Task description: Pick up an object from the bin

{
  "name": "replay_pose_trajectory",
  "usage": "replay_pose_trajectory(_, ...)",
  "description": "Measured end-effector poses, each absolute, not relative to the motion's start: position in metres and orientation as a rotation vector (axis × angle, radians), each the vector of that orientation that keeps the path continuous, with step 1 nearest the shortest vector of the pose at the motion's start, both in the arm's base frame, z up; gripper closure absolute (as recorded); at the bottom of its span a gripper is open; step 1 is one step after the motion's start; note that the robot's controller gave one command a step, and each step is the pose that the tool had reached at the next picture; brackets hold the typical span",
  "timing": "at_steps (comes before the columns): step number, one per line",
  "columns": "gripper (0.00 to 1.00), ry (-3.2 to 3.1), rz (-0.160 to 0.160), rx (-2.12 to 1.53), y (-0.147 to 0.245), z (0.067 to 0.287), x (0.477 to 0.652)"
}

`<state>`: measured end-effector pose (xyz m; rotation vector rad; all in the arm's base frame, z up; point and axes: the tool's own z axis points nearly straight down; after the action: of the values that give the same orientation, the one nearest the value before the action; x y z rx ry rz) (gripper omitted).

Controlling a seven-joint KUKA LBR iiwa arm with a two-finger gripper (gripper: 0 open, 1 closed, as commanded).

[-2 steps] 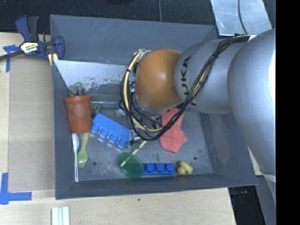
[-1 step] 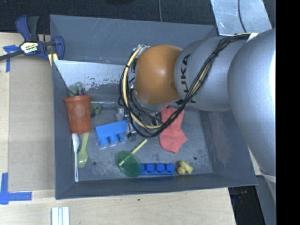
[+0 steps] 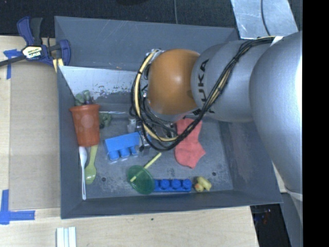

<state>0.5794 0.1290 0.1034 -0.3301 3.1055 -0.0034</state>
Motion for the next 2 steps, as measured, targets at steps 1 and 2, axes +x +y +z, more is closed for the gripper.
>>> replay_pose_trajectory(1, 1.0, 3.108, -0.006, -0.345, 0.129, 0.161, 0.582)
replay_pose_trajectory(2, 1.0, 3.11, -0.005, -0.326, 0.133, 0.2, 0.582)
